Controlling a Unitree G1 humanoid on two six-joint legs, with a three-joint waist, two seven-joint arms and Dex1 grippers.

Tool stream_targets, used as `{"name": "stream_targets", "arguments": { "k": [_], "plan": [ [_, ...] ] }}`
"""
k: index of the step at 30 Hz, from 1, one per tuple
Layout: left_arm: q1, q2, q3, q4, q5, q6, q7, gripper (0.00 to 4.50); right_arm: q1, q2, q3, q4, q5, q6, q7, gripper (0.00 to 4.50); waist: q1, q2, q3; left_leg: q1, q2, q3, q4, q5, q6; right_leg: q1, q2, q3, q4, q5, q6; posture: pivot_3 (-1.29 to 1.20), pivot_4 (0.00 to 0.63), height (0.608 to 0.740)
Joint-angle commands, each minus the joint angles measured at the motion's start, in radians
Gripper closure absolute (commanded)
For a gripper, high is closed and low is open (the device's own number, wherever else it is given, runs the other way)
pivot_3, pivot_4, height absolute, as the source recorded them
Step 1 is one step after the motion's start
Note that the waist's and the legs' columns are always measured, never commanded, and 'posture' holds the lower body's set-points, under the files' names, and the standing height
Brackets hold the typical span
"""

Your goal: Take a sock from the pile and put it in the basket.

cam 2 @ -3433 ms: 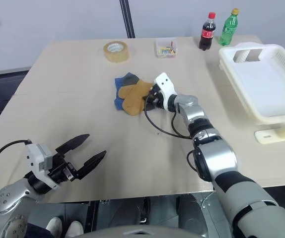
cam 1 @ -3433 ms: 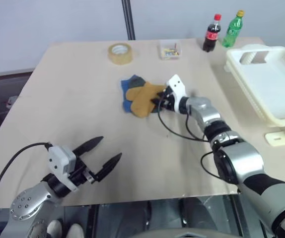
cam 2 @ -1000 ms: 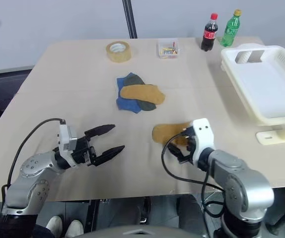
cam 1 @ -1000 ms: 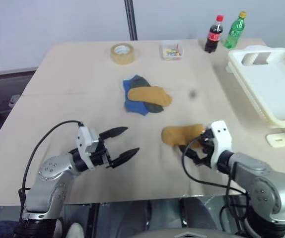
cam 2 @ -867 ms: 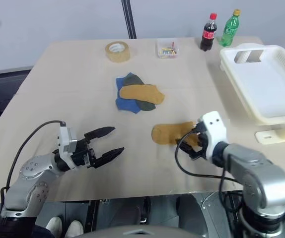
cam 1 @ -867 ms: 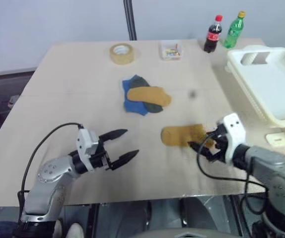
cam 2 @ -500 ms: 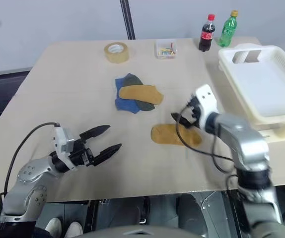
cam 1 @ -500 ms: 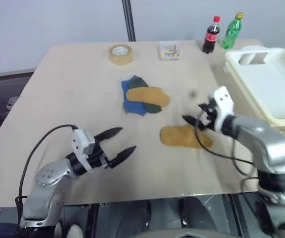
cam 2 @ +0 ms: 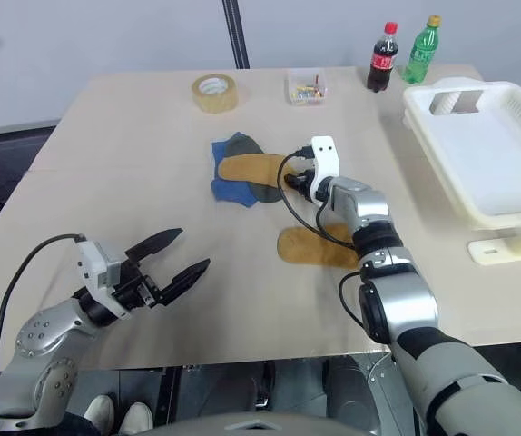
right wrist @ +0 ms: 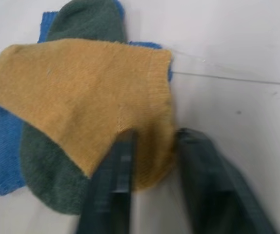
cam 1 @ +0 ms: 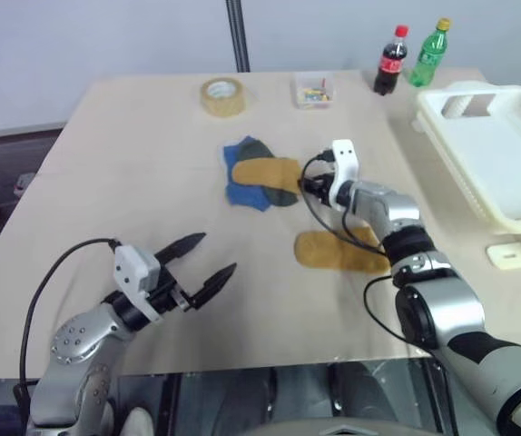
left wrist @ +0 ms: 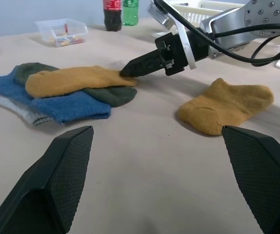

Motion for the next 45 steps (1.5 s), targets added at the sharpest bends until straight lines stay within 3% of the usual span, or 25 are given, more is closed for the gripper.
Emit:
{"name": "stream_targets", "arguments": {
  "k": [1, 5, 9, 16, 19, 24, 32, 36, 39, 41, 45],
  "plan": [
    [0.004, -0.001, 0.028, -0.039, -0.002, -0.023, 0.011, 0.00, -0.041, 0.012, -0.017, 0.020, 0.008, -0.042, 0.010, 4.42, -0.001, 0.000, 0.000, 0.000, 0.000, 0.000, 0.000, 0.000, 0.000, 0.000, 0.000, 0.000, 0.000, 0.000, 0.000, 0.00, 0.150, 0.738],
    [0.010, -0.004, 0.025, -0.039, 0.001, -0.028, 0.014, 0.00, -0.043, 0.008, -0.007, 0.029, -0.010, -0.065, 0.018, 4.42, -0.002, 0.000, 0.000, 0.000, 0.000, 0.001, 0.000, 0.000, 0.000, 0.000, 0.000, 0.001, 0.000, 0.000, 0.000, 0.00, 0.150, 0.738],
    [0.013, -0.006, 0.018, -0.047, 0.002, -0.025, 0.014, 0.00, -0.002, -0.030, 0.055, -0.093, -0.043, -0.030, 0.083, 4.42, -0.001, 0.000, 0.000, 0.000, 0.000, 0.000, 0.000, 0.000, 0.000, 0.000, 0.000, 0.001, 0.000, 0.000, 0.000, 0.00, 0.150, 0.738],
    [0.024, -0.002, 0.006, -0.060, -0.001, -0.013, 0.010, 0.00, 0.241, -0.246, 0.174, -0.715, -0.005, 0.368, 0.227, 4.42, 0.011, 0.000, 0.000, -0.003, -0.001, -0.001, 0.000, 0.000, 0.000, 0.000, -0.002, -0.001, -0.002, 0.000, 0.000, 0.00, 0.150, 0.738],
    [0.014, 0.001, -0.009, -0.060, -0.002, 0.000, 0.010, 0.00, 0.320, -0.370, 0.193, -0.875, 0.010, 0.499, 0.267, 4.42, 0.011, 0.001, 0.000, -0.002, 0.000, -0.001, 0.000, 0.000, 0.001, 0.000, -0.002, -0.001, -0.002, 0.000, 0.000, 0.00, 0.150, 0.738],
    [-0.036, 0.008, -0.036, -0.035, -0.001, 0.024, 0.002, 0.00, 0.368, -0.472, 0.165, -0.894, -0.009, 0.512, 0.238, 4.42, 0.004, 0.000, 0.000, -0.001, 0.000, -0.001, 0.001, 0.000, 0.001, 0.001, -0.001, -0.001, -0.001, 0.000, 0.000, 0.00, 0.150, 0.738],
    [-0.245, 0.010, -0.150, 0.126, 0.094, 0.099, 0.028, 0.00, 0.354, -0.488, 0.133, -0.815, -0.042, 0.441, 0.165, 4.42, 0.007, 0.000, 0.000, -0.001, -0.001, 0.000, 0.001, 0.000, 0.001, 0.001, 0.000, -0.001, -0.001, 0.000, 0.000, 0.00, 0.150, 0.738],
    [-0.440, -0.046, -0.242, 0.328, 0.177, 0.141, 0.067, 0.00, 0.351, -0.484, 0.146, -0.785, -0.062, 0.401, 0.151, 4.42, 0.016, 0.000, 0.000, 0.000, -0.001, -0.001, 0.003, 0.000, 0.001, 0.002, 0.000, -0.003, 0.000, 0.000, 0.000, 0.00, 0.150, 0.738],
    [-0.621, -0.145, -0.303, 0.485, 0.194, 0.193, 0.081, 0.00, 0.350, -0.467, 0.155, -0.765, -0.071, 0.373, 0.141, 4.42, 0.012, 0.000, 0.000, -0.002, -0.001, -0.001, 0.003, 0.001, 0.000, 0.002, 0.000, -0.002, -0.001, 0.000, 0.001, 0.00, 0.150, 0.738],
    [-0.748, -0.259, -0.304, 0.578, 0.154, 0.276, 0.123, 0.00, 0.352, -0.451, 0.166, -0.764, -0.079, 0.361, 0.132, 4.42, 0.022, -0.001, 0.001, -0.002, -0.002, -0.001, 0.003, 0.002, -0.002, 0.001, 0.000, -0.002, -0.001, 0.000, 0.001, 0.00, 0.150, 0.738],
    [-0.875, -0.385, -0.263, 0.702, 0.109, 0.423, 0.187, 0.00, 0.354, -0.429, 0.174, -0.780, -0.091, 0.358, 0.118, 4.42, 0.021, -0.001, 0.000, -0.010, -0.002, -0.005, 0.014, 0.002, -0.003, -0.001, 0.000, -0.007, 0.001, 0.000, 0.001, 0.00, 0.150, 0.738]
  ]
}}
